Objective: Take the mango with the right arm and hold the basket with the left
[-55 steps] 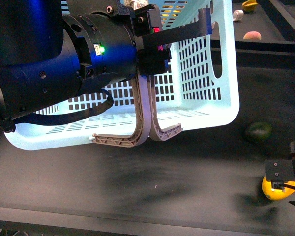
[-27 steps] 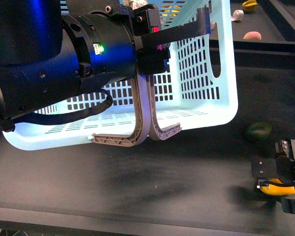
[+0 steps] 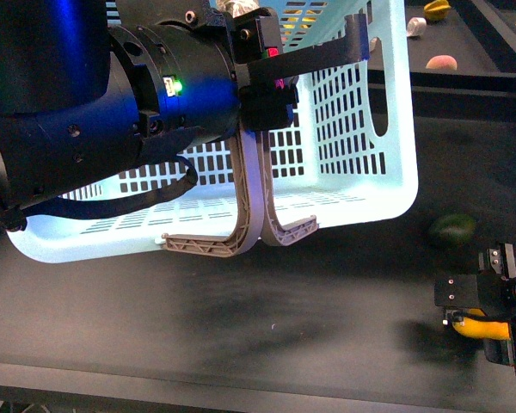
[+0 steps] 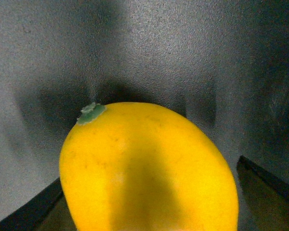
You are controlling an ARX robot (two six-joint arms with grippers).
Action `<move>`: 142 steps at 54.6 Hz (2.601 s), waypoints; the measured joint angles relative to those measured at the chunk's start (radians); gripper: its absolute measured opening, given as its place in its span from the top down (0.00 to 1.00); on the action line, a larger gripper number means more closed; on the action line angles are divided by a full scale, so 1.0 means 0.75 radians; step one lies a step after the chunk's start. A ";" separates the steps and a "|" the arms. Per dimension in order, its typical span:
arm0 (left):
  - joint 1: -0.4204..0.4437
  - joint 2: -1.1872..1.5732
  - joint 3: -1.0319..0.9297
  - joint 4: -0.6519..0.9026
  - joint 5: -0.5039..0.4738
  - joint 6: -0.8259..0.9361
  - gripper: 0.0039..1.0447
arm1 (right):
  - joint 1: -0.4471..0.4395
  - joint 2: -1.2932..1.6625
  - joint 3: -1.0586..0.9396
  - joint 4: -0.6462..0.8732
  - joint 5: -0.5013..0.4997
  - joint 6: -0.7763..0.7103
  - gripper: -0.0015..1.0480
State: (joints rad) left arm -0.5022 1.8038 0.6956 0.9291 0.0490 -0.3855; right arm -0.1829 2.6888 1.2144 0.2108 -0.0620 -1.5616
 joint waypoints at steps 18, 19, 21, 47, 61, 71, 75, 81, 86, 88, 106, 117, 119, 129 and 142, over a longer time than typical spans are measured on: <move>0.000 0.000 0.000 0.000 -0.001 0.000 0.96 | -0.011 -0.018 -0.056 0.052 -0.028 0.019 0.41; 0.000 0.000 0.000 0.000 0.000 0.000 0.96 | -0.014 -0.021 -0.065 0.060 -0.037 0.024 0.41; 0.000 0.000 0.000 0.000 0.000 0.000 0.96 | -0.019 -0.033 -0.087 0.084 -0.060 0.042 0.41; 0.000 0.000 0.000 0.000 0.000 0.000 0.96 | -0.046 -0.489 -0.444 0.251 -0.411 0.350 0.41; 0.000 0.000 0.000 0.000 -0.001 0.000 0.96 | -0.034 -0.835 -0.647 0.258 -0.627 0.625 0.41; 0.000 0.000 0.000 0.000 0.000 0.000 0.96 | 0.008 -1.083 -0.751 0.319 -0.735 0.861 0.41; 0.000 0.000 0.000 0.000 0.001 0.000 0.96 | 0.036 -1.170 -0.782 0.363 -0.753 0.971 0.41; 0.000 0.000 0.000 0.000 0.001 0.000 0.96 | 0.086 -1.245 -0.808 0.459 -0.757 1.152 0.41; 0.000 0.000 0.000 0.000 0.001 0.000 0.96 | 0.135 -1.264 -0.815 0.542 -0.746 1.285 0.41; 0.000 0.000 0.000 0.000 0.000 0.000 0.96 | 0.159 -1.265 -0.816 0.576 -0.727 1.343 0.41; 0.000 0.000 0.000 0.000 0.002 0.000 0.96 | 0.420 -1.103 -0.732 0.934 -0.456 1.870 0.41; 0.000 0.000 0.000 0.000 -0.001 0.000 0.96 | 0.547 -0.932 -0.583 1.029 -0.287 2.088 0.41; 0.000 0.000 0.000 0.000 -0.001 0.000 0.96 | 0.566 -0.909 -0.555 1.029 -0.270 2.116 0.41; 0.000 0.000 0.000 0.000 0.000 0.000 0.96 | 0.627 -0.846 -0.462 1.027 -0.222 2.180 0.41; 0.000 0.000 0.000 0.000 -0.001 0.000 0.96 | 0.663 -0.818 -0.404 1.017 -0.197 2.192 0.39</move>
State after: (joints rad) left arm -0.5022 1.8038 0.6956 0.9291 0.0486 -0.3855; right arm 0.3145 2.0754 0.9115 0.9733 -0.2096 0.0826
